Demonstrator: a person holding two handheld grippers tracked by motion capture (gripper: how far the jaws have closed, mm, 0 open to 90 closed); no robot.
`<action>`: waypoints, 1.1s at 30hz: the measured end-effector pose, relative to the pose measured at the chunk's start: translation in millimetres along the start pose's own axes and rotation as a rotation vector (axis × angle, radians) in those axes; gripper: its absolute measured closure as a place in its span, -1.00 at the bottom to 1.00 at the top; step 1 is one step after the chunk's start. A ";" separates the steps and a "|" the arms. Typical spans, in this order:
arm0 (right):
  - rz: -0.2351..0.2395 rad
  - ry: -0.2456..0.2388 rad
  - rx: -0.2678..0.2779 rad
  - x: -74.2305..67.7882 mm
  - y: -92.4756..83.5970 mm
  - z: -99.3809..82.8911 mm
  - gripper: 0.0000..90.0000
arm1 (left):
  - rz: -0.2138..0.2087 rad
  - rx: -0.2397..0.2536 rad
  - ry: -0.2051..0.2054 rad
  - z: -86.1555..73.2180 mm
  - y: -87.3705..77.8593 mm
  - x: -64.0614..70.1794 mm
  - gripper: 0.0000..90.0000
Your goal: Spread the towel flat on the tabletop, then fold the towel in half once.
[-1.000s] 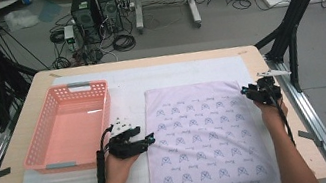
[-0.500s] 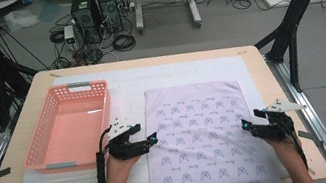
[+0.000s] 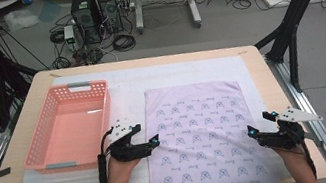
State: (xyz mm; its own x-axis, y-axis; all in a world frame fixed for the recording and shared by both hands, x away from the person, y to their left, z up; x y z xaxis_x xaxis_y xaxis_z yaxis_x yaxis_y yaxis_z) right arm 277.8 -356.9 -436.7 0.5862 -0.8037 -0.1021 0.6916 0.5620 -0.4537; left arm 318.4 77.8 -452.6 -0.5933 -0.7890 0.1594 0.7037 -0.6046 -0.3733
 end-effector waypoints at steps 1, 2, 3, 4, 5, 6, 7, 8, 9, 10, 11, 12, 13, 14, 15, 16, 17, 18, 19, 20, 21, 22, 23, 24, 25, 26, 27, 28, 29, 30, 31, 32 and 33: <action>-0.001 0.001 -0.002 0.3 0.1 -0.2 -0.60 | 0.000 -0.002 0.000 -0.2 0.0 -0.1 -0.57; -0.001 0.003 -0.004 0.2 0.5 -0.4 -0.60 | 0.001 -0.006 0.002 -0.4 0.1 0.0 -0.57; -0.001 0.001 -0.003 0.3 1.3 -0.7 -0.60 | 0.001 -0.008 0.004 -0.6 0.3 0.3 -0.57; 0.000 0.000 -0.008 -0.1 1.8 -1.1 -0.60 | -0.001 -0.008 0.001 -0.7 0.4 0.7 -0.57; 0.001 -0.001 -0.011 -0.6 2.7 -1.3 -0.60 | -0.003 -0.008 0.002 -0.8 0.6 1.0 -0.57; 0.001 -0.004 -0.011 -0.8 3.7 -1.4 -0.60 | -0.003 -0.008 0.005 -0.7 0.9 1.3 -0.57; 0.003 -0.003 -0.014 -1.2 4.5 -1.4 -0.60 | -0.004 -0.006 0.003 -0.7 1.1 1.7 -0.57; 0.006 -0.003 -0.017 -1.7 5.3 -1.3 -0.60 | -0.003 -0.007 0.005 -0.7 1.2 2.0 -0.57; 0.005 -0.007 -0.017 -1.6 6.4 -1.0 -0.60 | -0.005 -0.008 0.005 -0.7 1.0 2.1 -0.57; 0.006 -0.006 -0.019 -2.0 6.9 -1.1 -0.60 | -0.006 -0.008 0.003 -0.6 0.8 2.1 -0.57; 0.006 -0.006 -0.020 -2.1 7.5 -1.2 -0.60 | -0.004 -0.008 0.004 -0.5 0.6 1.7 -0.57; 0.006 -0.005 -0.021 -2.1 7.8 -1.3 -0.60 | -0.003 -0.009 0.000 -0.5 0.5 1.5 -0.57; 0.006 -0.005 -0.021 -1.8 8.5 -1.5 -0.60 | -0.003 -0.011 -0.001 -0.6 0.5 1.3 -0.57; 0.007 0.000 -0.023 -1.4 9.1 -1.8 -0.60 | -0.001 -0.011 -0.003 -0.6 0.6 1.3 -0.57; 0.006 0.003 -0.024 -0.6 9.7 -1.9 -0.60 | 0.000 -0.011 -0.004 -0.5 0.6 0.8 -0.57; 0.007 0.008 -0.024 -0.3 10.4 -2.3 -0.60 | 0.003 -0.012 -0.005 -0.4 0.3 0.2 -0.56; 0.009 0.009 -0.024 0.1 11.0 -2.7 -0.60 | 0.002 -0.013 -0.007 -0.3 0.2 0.0 -0.56; 0.007 0.011 -0.025 0.3 11.4 -2.8 -0.60 | 0.003 -0.012 -0.015 -0.2 0.0 -0.2 -0.56; 0.010 0.021 -0.024 -0.6 12.3 -3.2 -0.60 | 0.003 -0.012 -0.018 -0.2 0.0 -0.4 -0.56; 0.011 0.013 -0.025 -0.2 13.0 -3.4 -0.60 | 0.003 -0.014 -0.016 -0.2 0.2 -0.7 -0.56; 0.014 0.017 -0.027 -1.0 13.9 -3.5 -0.60 | 0.002 -0.019 -0.016 -0.5 0.4 -0.9 -0.56; 0.016 0.018 -0.034 -1.5 14.7 -3.8 -0.60 | -0.003 -0.025 -0.024 -0.9 1.0 -0.5 -0.56; 0.019 0.018 -0.040 -1.8 15.6 -3.9 -0.60 | -0.005 -0.027 -0.025 -1.0 1.8 -0.2 -0.55; 0.018 0.010 -0.043 -1.3 16.7 -3.7 -0.60 | -0.004 -0.030 -0.024 -1.3 2.2 0.2 -0.55; 0.022 0.010 -0.049 -1.1 17.8 -3.5 -0.60 | -0.001 -0.033 -0.024 -1.4 2.5 0.2 -0.55; 0.021 0.013 -0.053 -0.4 18.6 -3.6 -0.60 | -0.005 -0.035 -0.028 -1.5 2.7 0.0 -0.55; 0.022 0.015 -0.050 0.8 19.5 -3.6 -0.60 | -0.005 -0.033 -0.035 -1.2 3.2 -0.3 -0.55; 0.024 0.020 -0.051 1.5 20.0 -3.8 -0.60 | -0.002 -0.028 -0.040 -0.9 3.7 -1.0 -0.55; 0.025 0.028 -0.055 1.3 20.5 -3.9 -0.60 | 0.003 -0.025 -0.047 -0.4 4.2 -2.1 -0.55; 0.026 0.028 -0.056 1.5 21.0 -3.9 -0.60 | 0.003 -0.019 -0.055 0.1 4.8 -3.1 -0.55; 0.026 0.023 -0.059 2.4 21.6 -3.5 -0.60 | 0.001 -0.016 -0.063 0.5 5.7 -3.4 -0.55; 0.025 0.027 -0.063 3.0 21.9 -2.8 -0.60 | -0.002 -0.034 -0.051 1.2 7.3 -3.6 -0.54; 0.020 0.021 -0.061 4.6 22.5 -1.8 -0.60 | -0.010 -0.057 -0.037 2.2 9.5 -3.1 -0.54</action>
Point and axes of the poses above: each handheld gripper's, and its own axes: y roughly forward along the jaws, z roughly out of its top, x roughly to its right, the point moved 3 cm from there along y, roughly forward along the jaws, and after that the axes turned 8 degrees about z, right-handed, at the moved point
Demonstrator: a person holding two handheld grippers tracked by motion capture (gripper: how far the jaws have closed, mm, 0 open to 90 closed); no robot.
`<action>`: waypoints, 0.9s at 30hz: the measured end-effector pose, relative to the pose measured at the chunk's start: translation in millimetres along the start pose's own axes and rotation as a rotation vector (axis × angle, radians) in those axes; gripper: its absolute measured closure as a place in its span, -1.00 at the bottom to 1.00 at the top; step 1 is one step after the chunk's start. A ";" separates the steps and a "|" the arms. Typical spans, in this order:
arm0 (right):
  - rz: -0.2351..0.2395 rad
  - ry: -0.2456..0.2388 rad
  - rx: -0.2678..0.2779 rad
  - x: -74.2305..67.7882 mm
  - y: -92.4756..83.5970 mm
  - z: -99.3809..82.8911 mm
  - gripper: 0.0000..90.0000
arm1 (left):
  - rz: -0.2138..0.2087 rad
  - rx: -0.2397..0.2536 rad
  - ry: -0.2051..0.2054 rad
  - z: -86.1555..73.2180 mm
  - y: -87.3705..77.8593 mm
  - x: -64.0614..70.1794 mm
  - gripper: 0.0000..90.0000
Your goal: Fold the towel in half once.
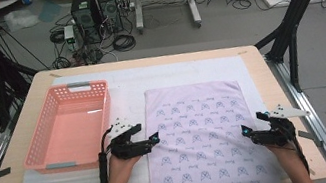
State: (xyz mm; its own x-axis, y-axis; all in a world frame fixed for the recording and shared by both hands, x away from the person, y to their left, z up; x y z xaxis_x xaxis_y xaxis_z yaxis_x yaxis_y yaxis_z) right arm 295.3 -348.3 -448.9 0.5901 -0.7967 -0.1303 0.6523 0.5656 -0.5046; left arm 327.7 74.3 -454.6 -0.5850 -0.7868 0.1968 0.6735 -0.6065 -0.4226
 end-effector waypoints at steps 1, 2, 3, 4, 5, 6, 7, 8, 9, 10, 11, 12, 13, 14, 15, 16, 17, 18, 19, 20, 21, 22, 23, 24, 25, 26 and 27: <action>0.000 0.008 0.002 0.7 0.2 1.2 -0.60 | -0.009 -0.010 0.005 1.6 2.1 0.9 -0.54; 0.000 0.008 0.005 1.9 0.8 2.5 -0.60 | -0.015 -0.012 0.008 4.2 3.7 1.2 -0.54; 0.000 0.007 0.004 2.9 1.7 3.7 -0.60 | -0.020 -0.006 0.008 7.5 5.2 1.6 -0.54; 0.001 0.007 0.002 3.8 3.0 5.0 -0.60 | -0.016 0.020 0.006 10.4 6.3 1.2 -0.55; 0.001 0.005 -0.006 5.3 4.7 6.1 -0.60 | -0.016 0.028 0.001 13.4 7.8 0.4 -0.54; 0.002 0.010 -0.012 6.6 6.8 7.3 -0.60 | -0.010 0.006 0.003 16.6 9.7 -0.6 -0.55; 0.002 0.012 -0.017 8.8 8.8 8.7 -0.60 | -0.006 -0.010 0.003 19.6 11.9 -1.3 -0.55; -0.001 0.019 -0.018 10.9 11.0 10.4 -0.60 | -0.007 -0.013 0.002 22.3 14.0 -2.3 -0.54; -0.003 0.022 -0.020 13.3 13.4 12.1 -0.60 | -0.005 -0.021 -0.008 24.8 16.4 -3.1 -0.55; -0.007 0.032 -0.024 15.5 15.9 14.1 -0.60 | 0.007 -0.027 -0.021 26.6 19.1 -4.4 -0.55; -0.009 0.036 -0.027 18.6 18.6 16.1 -0.60 | 0.018 -0.054 -0.033 28.2 22.3 -6.2 -0.55; -0.012 0.041 -0.031 21.6 21.5 18.3 -0.60 | 0.033 -0.079 -0.038 29.7 25.6 -8.7 -0.55; -0.014 0.052 -0.038 24.5 24.5 20.3 -0.60 | 0.042 -0.095 -0.046 31.3 29.5 -10.6 -0.55; -0.014 0.059 -0.053 27.3 27.6 22.1 -0.60 | 0.053 -0.107 -0.050 33.3 33.0 -12.6 -0.55; -0.017 0.070 -0.064 29.8 30.7 23.8 -0.60 | 0.069 -0.107 -0.056 35.1 36.5 -14.9 -0.55; -0.022 0.077 -0.077 33.0 33.4 25.3 -0.60 | 0.084 -0.115 -0.059 36.7 39.6 -17.5 -0.56; -0.026 0.089 -0.085 35.8 36.1 26.4 -0.60 | 0.101 -0.115 -0.058 37.9 43.1 -20.5 -0.56; -0.036 0.094 -0.098 39.5 38.9 27.2 -0.60 | 0.121 -0.119 -0.059 38.4 46.8 -23.5 -0.56; -0.046 0.101 -0.116 43.1 41.6 27.5 -0.60 | 0.137 -0.121 -0.067 38.3 50.2 -26.3 -0.56; -0.061 0.110 -0.130 46.8 44.3 27.9 -0.60 | 0.146 -0.120 -0.068 37.4 53.3 -29.1 -0.56; -0.075 0.125 -0.134 50.9 46.7 28.4 -0.60 | 0.154 -0.121 -0.069 35.8 56.4 -31.9 -0.56; -0.076 0.145 -0.136 54.0 48.9 29.0 -0.60 | 0.167 -0.128 -0.071 33.6 59.0 -35.2 -0.54; -0.079 0.150 -0.147 56.9 51.0 30.0 -0.60 | 0.184 -0.137 -0.073 31.4 61.4 -38.5 -0.52; -0.092 0.149 -0.155 59.5 53.3 31.0 -0.60 | 0.197 -0.142 -0.082 29.6 63.9 -41.1 -0.52; -0.100 0.155 -0.167 61.8 55.2 32.0 -0.59 | 0.206 -0.144 -0.083 28.1 66.1 -43.2 -0.52; -0.103 0.161 -0.172 64.1 57.8 33.1 -0.58 | 0.212 -0.148 -0.079 26.9 68.1 -44.6 -0.50; -0.109 0.163 -0.182 66.4 60.0 34.4 -0.55 | 0.224 -0.157 -0.079 26.4 69.8 -45.4 -0.45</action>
Point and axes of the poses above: each handheld gripper's, and its own axes: y roughly forward along the jaws, z roughly out of its top, x roughly to its right, the point moved 3 cm from there along y, roughly forward along the jaws, and after that the axes turned 8 degrees about z, right-handed, at the moved point
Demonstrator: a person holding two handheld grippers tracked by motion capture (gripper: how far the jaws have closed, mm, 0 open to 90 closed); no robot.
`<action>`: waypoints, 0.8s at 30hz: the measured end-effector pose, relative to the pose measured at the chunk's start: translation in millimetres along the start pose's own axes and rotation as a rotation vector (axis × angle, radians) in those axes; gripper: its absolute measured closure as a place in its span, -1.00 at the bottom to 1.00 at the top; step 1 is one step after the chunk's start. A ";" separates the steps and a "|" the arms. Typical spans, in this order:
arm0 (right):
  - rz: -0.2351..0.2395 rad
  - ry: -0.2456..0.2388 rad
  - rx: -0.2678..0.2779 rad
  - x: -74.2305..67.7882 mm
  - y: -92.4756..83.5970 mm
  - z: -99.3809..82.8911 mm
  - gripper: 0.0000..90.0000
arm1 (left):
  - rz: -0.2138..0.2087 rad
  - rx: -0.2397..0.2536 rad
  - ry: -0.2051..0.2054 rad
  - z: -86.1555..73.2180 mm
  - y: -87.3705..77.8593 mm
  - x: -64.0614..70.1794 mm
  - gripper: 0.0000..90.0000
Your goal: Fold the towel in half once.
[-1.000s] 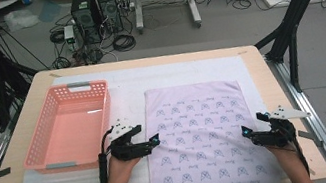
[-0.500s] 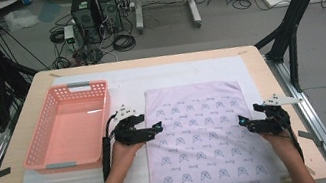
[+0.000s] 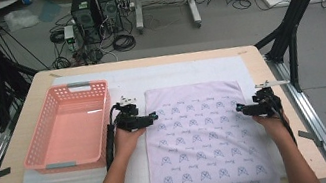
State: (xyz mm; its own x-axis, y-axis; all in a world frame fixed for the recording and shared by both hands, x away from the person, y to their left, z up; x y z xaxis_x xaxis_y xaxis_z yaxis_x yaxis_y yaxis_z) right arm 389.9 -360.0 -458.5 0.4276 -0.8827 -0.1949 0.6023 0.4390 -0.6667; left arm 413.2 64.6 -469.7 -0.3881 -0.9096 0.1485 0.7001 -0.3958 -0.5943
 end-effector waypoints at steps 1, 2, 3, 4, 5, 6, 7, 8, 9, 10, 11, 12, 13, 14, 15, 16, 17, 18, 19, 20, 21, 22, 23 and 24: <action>-0.008 0.002 -0.011 1.1 2.0 1.8 -0.48 | 0.005 -0.011 0.010 1.3 1.0 0.8 -0.39; -0.012 0.002 -0.018 1.9 4.3 3.6 -0.44 | 0.009 -0.024 0.040 3.0 2.1 2.5 -0.38; -0.019 0.001 -0.031 2.4 6.9 5.1 -0.40 | 0.021 -0.041 0.081 4.4 3.2 4.8 -0.27; -0.029 -0.005 -0.043 3.0 9.8 5.9 -0.32 | 0.036 -0.053 0.115 5.8 4.9 7.4 -0.21; -0.042 -0.009 -0.062 3.5 12.5 6.0 -0.28 | 0.051 -0.066 0.141 7.0 6.5 9.4 -0.19; -0.058 -0.013 -0.064 2.7 13.3 6.6 -0.24 | 0.070 -0.065 0.165 7.2 7.0 11.2 -0.17; -0.070 -0.015 -0.061 2.9 13.8 7.2 -0.22 | 0.083 -0.061 0.189 6.5 7.4 12.1 -0.07; -0.079 -0.012 -0.063 2.2 14.2 7.5 -0.18 | 0.088 -0.058 0.188 6.4 7.3 12.4 -0.02; -0.086 -0.022 -0.066 1.6 14.2 7.8 -0.09 | 0.093 -0.055 0.191 6.3 6.9 12.7 0.03; -0.084 -0.028 -0.065 0.7 14.2 8.1 0.01 | 0.081 -0.052 0.197 6.2 6.4 13.5 0.16; -0.082 -0.031 -0.068 -1.0 14.4 8.5 0.13 | 0.070 -0.050 0.196 6.0 6.6 14.7 0.31; -0.074 -0.042 -0.070 -2.7 14.6 8.9 0.29 | 0.064 -0.052 0.196 6.0 6.3 15.3 0.39; -0.066 -0.051 -0.073 -4.1 14.7 9.3 0.41 | 0.051 -0.053 0.194 6.0 6.2 15.0 0.50; -0.056 -0.045 -0.075 -5.7 14.9 9.6 0.58 | 0.041 -0.055 0.179 6.1 6.0 14.5 0.61; -0.046 -0.049 -0.074 -6.7 15.2 9.8 0.73 | 0.023 -0.058 0.171 6.0 5.9 14.3 0.75; -0.027 -0.047 -0.073 -7.4 15.5 9.7 0.81 | 0.023 -0.060 0.162 6.2 6.1 15.0 0.90; -0.026 -0.048 -0.073 -7.3 15.6 9.9 0.84 | 0.026 -0.061 0.153 6.6 6.4 15.0 0.90; -0.019 -0.039 -0.070 -7.1 15.4 10.0 0.86 | 0.022 -0.065 0.137 7.1 6.5 13.7 0.91; -0.013 -0.030 -0.063 -5.8 15.3 10.2 0.88 | 0.030 -0.059 0.109 7.9 6.6 11.8 0.92; -0.021 -0.029 -0.055 -4.9 15.2 10.5 0.88 | 0.046 -0.052 0.085 8.9 6.3 8.9 0.93; -0.036 -0.034 -0.048 -3.9 15.3 11.2 0.89 | 0.049 -0.042 0.059 10.2 5.3 5.2 0.93; -0.041 -0.023 -0.036 -3.4 15.1 12.3 0.89 | 0.045 -0.028 0.028 11.9 4.3 2.5 0.93; -0.034 -0.009 -0.016 -1.6 14.4 13.9 0.89 | 0.042 -0.013 0.005 13.5 3.2 1.4 0.93; -0.020 0.018 0.007 0.0 14.0 15.7 0.89 | 0.045 -0.003 0.001 14.8 2.5 1.6 0.93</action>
Point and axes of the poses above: each handheld gripper's, and its own axes: y roughly forward along the jaws, z roughly out of its top, x roughly to its right, the point moved 3 cm from there along y, roughly forward along the jaws, and after that the axes turned 8 degrees about z, right-handed, at the moved point
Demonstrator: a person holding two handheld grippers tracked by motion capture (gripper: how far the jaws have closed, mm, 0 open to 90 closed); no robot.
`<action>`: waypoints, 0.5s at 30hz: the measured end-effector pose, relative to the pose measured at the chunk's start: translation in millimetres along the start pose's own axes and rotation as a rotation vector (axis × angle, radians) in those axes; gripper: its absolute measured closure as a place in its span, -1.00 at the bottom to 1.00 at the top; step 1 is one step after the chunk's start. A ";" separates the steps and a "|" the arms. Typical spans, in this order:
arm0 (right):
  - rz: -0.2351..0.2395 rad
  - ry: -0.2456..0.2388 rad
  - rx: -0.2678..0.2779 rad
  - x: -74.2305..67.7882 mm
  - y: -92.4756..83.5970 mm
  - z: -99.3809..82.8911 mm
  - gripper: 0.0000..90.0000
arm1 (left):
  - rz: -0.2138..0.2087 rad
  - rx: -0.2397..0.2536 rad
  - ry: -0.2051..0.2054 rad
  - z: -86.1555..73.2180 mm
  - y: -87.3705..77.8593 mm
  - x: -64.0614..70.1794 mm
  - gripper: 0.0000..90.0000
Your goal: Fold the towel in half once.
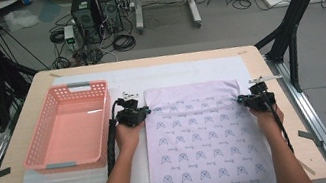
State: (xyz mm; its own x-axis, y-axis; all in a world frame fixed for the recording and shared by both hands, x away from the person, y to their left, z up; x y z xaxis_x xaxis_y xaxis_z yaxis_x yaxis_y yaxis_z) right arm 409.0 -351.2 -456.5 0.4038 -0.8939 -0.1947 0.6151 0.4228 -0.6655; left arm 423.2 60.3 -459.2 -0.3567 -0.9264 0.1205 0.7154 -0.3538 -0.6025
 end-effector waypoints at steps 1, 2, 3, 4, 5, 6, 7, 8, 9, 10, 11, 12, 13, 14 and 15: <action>0.008 0.020 0.012 1.7 -0.7 1.9 0.90 | 0.003 0.009 0.004 1.2 -0.7 0.6 0.93; 0.009 0.023 0.022 3.3 -1.4 4.0 0.90 | 0.006 0.001 0.012 3.5 -1.2 0.2 0.93; 0.008 0.025 0.032 4.1 -2.3 6.5 0.90 | 0.009 0.009 0.014 7.3 -2.3 -0.1 0.93; 0.004 0.026 0.045 4.3 -3.9 9.4 0.90 | 0.012 0.029 0.002 12.3 -4.2 -0.4 0.93; 0.000 0.025 0.063 4.1 -6.3 12.8 0.90 | 0.006 0.037 -0.008 17.9 -6.0 -1.1 0.93; -0.002 0.019 0.084 3.6 -8.5 15.7 0.90 | 0.010 0.060 -0.019 22.3 -7.8 -1.6 0.93; 0.001 0.026 0.101 3.2 -10.2 17.9 0.90 | 0.004 0.061 -0.031 25.7 -9.1 -2.1 0.93; 0.005 0.029 0.103 3.0 -11.6 18.8 0.90 | 0.001 0.070 -0.036 27.4 -10.2 -2.7 0.93; 0.005 0.022 0.104 3.0 -12.8 19.1 0.90 | -0.003 0.073 -0.037 27.5 -11.3 -3.4 0.93; 0.015 0.027 0.113 2.4 -14.7 19.4 0.90 | -0.010 0.066 -0.032 27.0 -12.4 -4.0 0.93; 0.026 0.031 0.122 2.0 -16.6 19.6 0.90 | -0.017 0.067 -0.031 26.3 -13.7 -4.4 0.93; 0.034 0.030 0.127 1.0 -18.6 19.5 0.90 | -0.030 0.068 -0.033 25.9 -15.6 -4.5 0.93; 0.044 0.026 0.128 0.3 -20.2 19.3 0.90 | -0.042 0.076 -0.033 25.7 -18.5 -4.5 0.93; 0.055 0.023 0.125 -0.7 -21.9 18.7 0.90 | -0.056 0.086 -0.034 25.4 -21.3 -4.3 0.93; 0.066 0.017 0.125 -1.6 -23.5 17.7 0.90 | -0.065 0.090 -0.038 24.9 -23.7 -3.1 0.93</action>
State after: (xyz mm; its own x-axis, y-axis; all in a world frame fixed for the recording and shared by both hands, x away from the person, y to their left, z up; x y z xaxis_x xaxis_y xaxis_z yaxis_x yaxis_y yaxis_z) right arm 405.9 -357.0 -427.9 0.4356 -0.8653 -0.2479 0.6677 0.4954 -0.5557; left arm 422.3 68.4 -425.7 -0.3824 -0.9046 0.1885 0.7432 -0.4223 -0.5190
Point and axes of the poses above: each handheld gripper's, and its own axes: y roughly forward along the jaws, z roughly out of its top, x roughly to its right, the point moved 3 cm from there along y, roughly forward along the jaws, and after that the axes turned 8 degrees about z, right-handed, at the moved point
